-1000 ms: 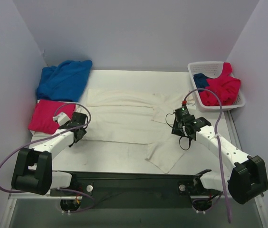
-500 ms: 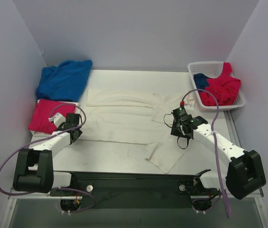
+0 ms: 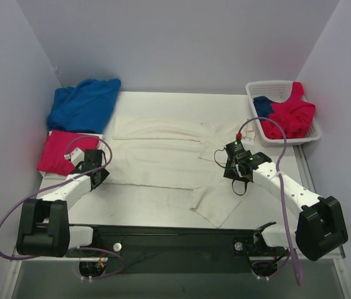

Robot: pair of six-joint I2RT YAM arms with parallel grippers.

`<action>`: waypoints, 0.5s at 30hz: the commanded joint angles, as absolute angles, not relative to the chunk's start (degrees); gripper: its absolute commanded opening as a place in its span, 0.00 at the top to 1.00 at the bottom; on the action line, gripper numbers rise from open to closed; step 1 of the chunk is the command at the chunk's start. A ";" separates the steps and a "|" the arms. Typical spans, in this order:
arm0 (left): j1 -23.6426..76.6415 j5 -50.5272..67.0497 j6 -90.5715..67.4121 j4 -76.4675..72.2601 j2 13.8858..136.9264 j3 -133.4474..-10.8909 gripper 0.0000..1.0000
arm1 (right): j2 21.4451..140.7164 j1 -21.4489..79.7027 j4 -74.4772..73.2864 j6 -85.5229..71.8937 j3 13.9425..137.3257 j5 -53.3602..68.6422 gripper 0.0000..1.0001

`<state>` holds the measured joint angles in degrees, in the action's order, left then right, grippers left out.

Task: Fold and stack the t-shirts
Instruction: Grap the side of the flattened tshirt closest away from the robot with both arms

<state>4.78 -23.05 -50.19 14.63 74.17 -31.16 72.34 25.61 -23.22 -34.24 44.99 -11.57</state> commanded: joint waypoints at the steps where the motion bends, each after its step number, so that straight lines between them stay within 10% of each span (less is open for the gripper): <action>1: 4.83 -17.49 -50.89 19.86 73.39 -29.18 0.50 | 73.04 25.93 -25.40 -35.07 44.91 -14.06 0.70; 15: 5.01 -17.93 -52.29 23.29 71.72 -29.35 0.60 | 72.95 25.93 -25.40 -35.16 44.03 -14.68 0.72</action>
<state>4.78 -19.68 -51.81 17.65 71.55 -30.24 72.95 25.61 -23.42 -34.52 44.49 -12.25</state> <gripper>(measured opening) 0.416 0.284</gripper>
